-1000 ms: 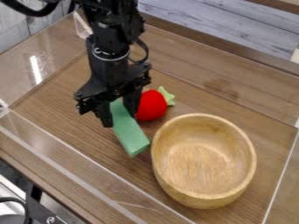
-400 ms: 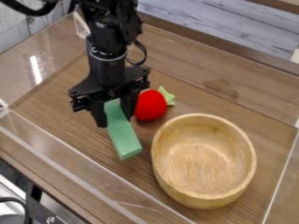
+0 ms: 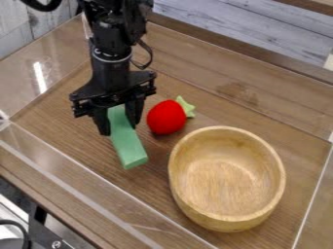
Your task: Remove the green block from the brown bowl and put it on the table
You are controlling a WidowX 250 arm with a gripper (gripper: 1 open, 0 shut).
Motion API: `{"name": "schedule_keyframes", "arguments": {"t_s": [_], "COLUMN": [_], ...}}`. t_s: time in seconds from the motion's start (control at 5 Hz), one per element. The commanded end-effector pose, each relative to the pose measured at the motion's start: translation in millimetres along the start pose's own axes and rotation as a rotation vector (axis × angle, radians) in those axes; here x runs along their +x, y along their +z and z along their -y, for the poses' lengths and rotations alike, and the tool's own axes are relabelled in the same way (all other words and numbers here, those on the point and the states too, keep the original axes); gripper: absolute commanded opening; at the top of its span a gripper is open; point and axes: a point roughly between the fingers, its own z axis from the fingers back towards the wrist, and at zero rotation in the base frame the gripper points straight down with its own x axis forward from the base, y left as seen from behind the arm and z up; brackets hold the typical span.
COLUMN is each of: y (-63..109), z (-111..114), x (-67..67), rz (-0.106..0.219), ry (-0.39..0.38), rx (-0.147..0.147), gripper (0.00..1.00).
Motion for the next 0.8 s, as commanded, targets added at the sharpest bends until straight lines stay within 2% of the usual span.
{"name": "schedule_keyframes", "arguments": {"t_s": [0.0, 0.2, 0.6], "y": [7.6, 6.8, -0.9], "z": [4.3, 5.0, 15.8], "x": [13.2, 20.5, -9.2], "rz": [0.024, 0.012, -0.018], "ry": [0.018, 0.033, 0.126], "rx": [-0.026, -0.033, -0.047], "gripper": [1.0, 1.0, 1.0]}}
